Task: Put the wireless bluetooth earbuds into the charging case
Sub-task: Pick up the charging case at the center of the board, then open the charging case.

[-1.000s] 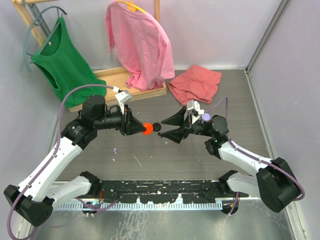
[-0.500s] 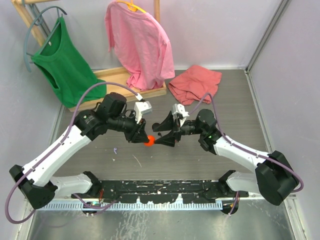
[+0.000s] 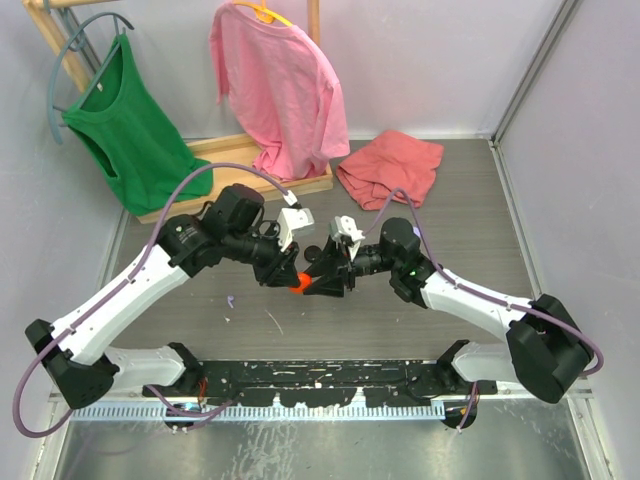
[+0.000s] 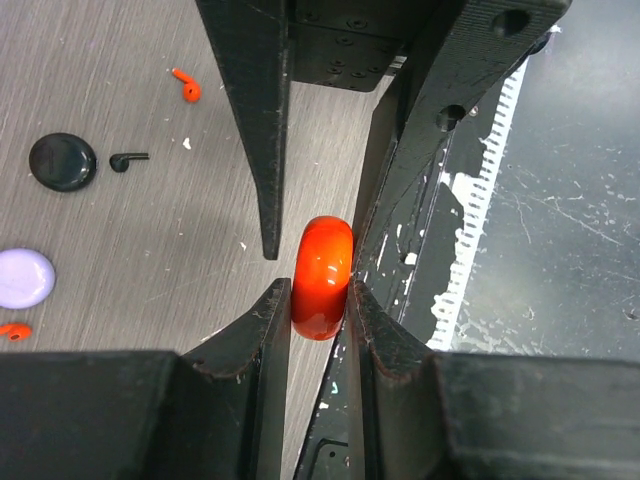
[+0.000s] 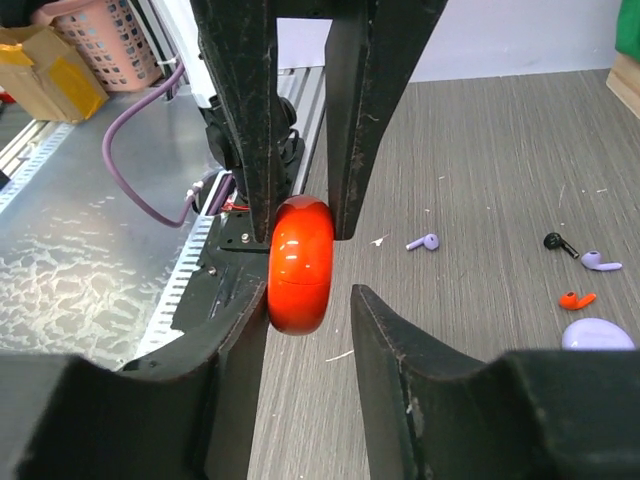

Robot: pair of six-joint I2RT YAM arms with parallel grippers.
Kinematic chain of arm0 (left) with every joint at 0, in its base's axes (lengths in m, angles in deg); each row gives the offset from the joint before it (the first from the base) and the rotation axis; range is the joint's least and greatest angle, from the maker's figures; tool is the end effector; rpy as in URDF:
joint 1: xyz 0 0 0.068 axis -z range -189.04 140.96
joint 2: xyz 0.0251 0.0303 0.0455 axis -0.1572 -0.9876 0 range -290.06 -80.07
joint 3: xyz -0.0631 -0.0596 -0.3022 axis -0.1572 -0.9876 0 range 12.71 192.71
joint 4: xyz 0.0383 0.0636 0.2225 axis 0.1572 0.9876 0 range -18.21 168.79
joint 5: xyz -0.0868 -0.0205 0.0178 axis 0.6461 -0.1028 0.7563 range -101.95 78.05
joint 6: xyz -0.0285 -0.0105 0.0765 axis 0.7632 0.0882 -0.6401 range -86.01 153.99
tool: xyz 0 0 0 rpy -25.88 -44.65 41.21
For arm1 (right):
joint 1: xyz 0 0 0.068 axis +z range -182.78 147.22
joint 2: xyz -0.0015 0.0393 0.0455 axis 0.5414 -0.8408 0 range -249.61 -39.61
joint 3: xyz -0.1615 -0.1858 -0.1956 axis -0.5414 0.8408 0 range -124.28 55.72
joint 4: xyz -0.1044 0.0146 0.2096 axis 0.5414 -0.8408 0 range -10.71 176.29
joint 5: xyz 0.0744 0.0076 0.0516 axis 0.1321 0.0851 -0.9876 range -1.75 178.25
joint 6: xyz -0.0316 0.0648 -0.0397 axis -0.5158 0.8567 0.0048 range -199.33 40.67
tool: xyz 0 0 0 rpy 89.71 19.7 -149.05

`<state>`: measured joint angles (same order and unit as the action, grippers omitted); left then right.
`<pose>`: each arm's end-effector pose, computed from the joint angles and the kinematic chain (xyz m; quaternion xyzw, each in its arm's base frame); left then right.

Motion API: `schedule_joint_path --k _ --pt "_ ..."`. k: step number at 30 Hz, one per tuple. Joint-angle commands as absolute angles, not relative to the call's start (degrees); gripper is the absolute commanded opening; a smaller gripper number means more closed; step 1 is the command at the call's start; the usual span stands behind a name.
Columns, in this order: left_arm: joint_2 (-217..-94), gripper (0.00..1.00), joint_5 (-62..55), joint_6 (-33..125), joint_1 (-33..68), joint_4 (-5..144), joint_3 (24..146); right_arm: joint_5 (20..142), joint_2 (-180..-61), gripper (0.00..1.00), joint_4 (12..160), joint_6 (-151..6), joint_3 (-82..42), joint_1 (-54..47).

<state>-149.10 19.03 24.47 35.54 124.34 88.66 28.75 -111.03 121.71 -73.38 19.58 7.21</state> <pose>0.1253 -0.1752 0.3887 0.4957 0.7489 -0.3454 0.2724 0.1470 0.2039 0.3287 -0.5153 0.4835 0.5626 0.4292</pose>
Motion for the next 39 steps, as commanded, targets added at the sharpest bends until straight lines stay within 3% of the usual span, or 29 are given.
schedule_joint_path --k 1,8,12,20,27,39 --pt "-148.88 0.08 18.91 23.10 35.85 124.58 91.20 28.03 -110.93 0.42 122.34 -74.74 16.94 7.54" --pt "-147.87 0.17 18.48 23.73 35.83 123.19 89.82 28.07 -110.82 0.15 119.72 -76.28 16.94 7.53" --pt "-146.12 0.38 18.04 25.06 35.85 120.18 87.51 29.34 -110.23 0.01 119.88 -76.46 17.86 7.47" --pt "-139.97 0.69 15.09 31.88 35.80 107.72 78.54 34.16 -107.40 0.01 124.43 -73.70 21.57 7.44" --pt "-136.36 0.75 12.58 37.44 35.77 96.25 69.89 37.07 -105.67 0.01 132.10 -67.84 25.05 7.41" --pt "-135.83 0.72 16.10 45.14 31.65 84.66 63.55 37.97 -103.72 0.01 136.98 -65.28 28.79 7.43"
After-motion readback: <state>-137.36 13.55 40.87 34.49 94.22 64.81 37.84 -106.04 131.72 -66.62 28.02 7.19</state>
